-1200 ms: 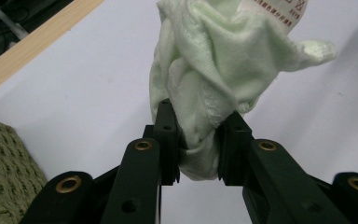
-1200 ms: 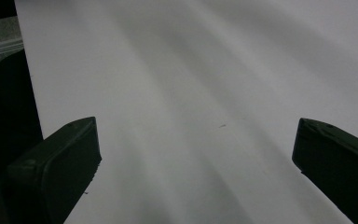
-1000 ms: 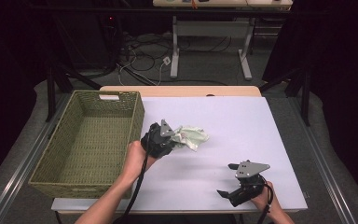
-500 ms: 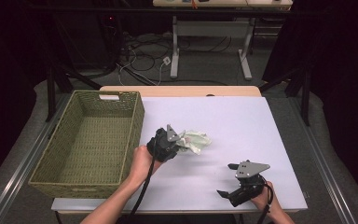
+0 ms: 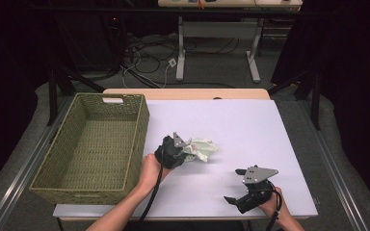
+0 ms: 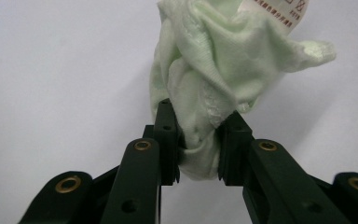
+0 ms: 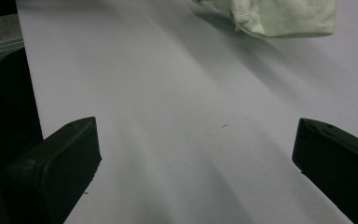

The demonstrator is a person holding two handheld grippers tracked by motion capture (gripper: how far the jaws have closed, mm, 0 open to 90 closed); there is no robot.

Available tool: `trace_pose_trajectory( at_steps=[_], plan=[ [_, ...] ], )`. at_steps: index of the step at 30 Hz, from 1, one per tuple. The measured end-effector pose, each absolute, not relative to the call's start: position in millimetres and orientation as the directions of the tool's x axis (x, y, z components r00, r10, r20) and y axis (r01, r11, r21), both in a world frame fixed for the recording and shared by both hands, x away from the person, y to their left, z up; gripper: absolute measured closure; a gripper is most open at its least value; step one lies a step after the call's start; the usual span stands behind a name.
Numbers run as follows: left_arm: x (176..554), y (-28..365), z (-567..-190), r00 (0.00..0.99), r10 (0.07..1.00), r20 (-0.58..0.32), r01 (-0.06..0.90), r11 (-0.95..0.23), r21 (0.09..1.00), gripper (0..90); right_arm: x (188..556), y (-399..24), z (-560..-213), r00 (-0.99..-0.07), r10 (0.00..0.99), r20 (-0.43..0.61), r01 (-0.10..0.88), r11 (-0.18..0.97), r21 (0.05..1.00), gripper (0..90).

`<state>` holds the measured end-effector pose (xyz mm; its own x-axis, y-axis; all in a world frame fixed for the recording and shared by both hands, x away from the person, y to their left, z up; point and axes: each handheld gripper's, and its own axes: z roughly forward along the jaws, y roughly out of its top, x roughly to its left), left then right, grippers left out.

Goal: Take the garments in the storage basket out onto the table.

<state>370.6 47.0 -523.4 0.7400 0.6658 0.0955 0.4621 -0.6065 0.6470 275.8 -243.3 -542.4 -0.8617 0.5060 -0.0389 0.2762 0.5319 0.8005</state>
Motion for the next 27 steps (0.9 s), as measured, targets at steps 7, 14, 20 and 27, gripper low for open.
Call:
trace_pose_trajectory(
  at_steps=[7,14,20,27],
  plan=[
    [374,44,-533,0.735,0.672,0.095,0.476,-0.610,0.633,72.4,276,-244,-542,-0.863,0.504,-0.036,0.278,0.534,0.798,0.5],
    [373,45,-533,0.721,0.687,0.086,0.488,-0.592,0.641,56.4,276,-243,-543,-0.862,0.505,-0.037,0.274,0.527,0.804,0.5],
    [367,50,-525,0.706,0.703,0.084,0.491,-0.571,0.658,25.9,276,-243,-543,-0.863,0.503,-0.035,0.273,0.524,0.807,0.5],
    [352,57,-509,0.724,0.685,0.081,0.468,-0.575,0.671,9.7,275,-244,-541,-0.865,0.501,-0.038,0.276,0.537,0.797,0.5]
  ],
)
